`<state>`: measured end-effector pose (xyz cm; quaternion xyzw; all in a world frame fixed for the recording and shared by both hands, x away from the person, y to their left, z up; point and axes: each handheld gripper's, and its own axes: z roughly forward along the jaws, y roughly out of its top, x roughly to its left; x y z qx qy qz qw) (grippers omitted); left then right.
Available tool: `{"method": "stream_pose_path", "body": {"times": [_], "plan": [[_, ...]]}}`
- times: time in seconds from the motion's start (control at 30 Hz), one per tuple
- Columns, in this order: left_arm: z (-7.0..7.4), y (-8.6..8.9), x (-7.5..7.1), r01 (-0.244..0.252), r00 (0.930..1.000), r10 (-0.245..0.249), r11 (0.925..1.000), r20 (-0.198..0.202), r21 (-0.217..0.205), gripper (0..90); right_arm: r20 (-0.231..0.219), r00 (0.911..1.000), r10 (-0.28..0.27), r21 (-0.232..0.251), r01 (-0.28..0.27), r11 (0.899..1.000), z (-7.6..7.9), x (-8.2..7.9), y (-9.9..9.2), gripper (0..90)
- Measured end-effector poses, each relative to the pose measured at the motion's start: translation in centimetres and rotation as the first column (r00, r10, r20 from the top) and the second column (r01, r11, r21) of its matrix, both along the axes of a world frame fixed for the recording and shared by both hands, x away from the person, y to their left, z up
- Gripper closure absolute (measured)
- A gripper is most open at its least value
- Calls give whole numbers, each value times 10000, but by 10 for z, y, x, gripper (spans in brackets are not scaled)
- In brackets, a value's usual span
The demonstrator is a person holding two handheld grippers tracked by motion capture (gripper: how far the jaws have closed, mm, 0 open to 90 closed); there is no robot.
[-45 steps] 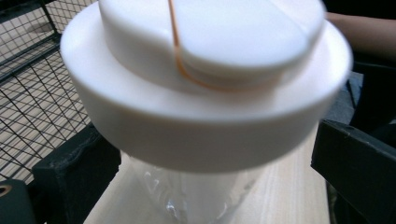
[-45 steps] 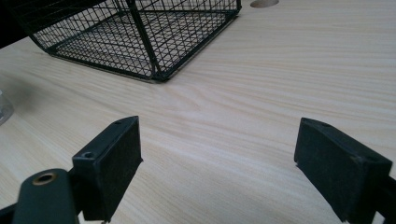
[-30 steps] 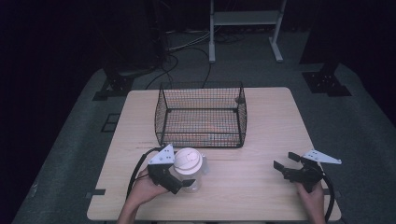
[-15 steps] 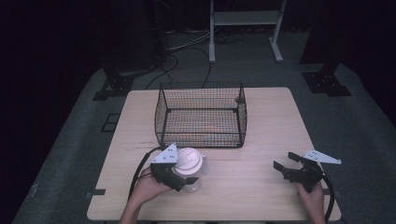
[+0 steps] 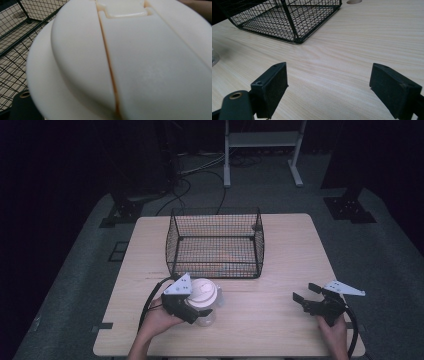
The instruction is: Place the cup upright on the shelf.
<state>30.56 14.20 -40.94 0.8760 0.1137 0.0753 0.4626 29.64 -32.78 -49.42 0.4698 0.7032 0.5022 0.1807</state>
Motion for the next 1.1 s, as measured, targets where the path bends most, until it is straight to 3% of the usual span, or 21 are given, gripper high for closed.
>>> {"method": "stream_pose_path", "body": {"times": [0.33, 1.1], "plan": [[10, -5, 11, 261, 9995, -263, 9996, -185, -116, 152, 8, 10000, -6, 22, 6, 10000, 0, 0, 0, 138], [91, -32, 73, 1201, 9928, -1201, 9928, -29, -33, 151, 58, 10000, 57, -9, -57, 10000, 0, 1, -1, 139]]}}
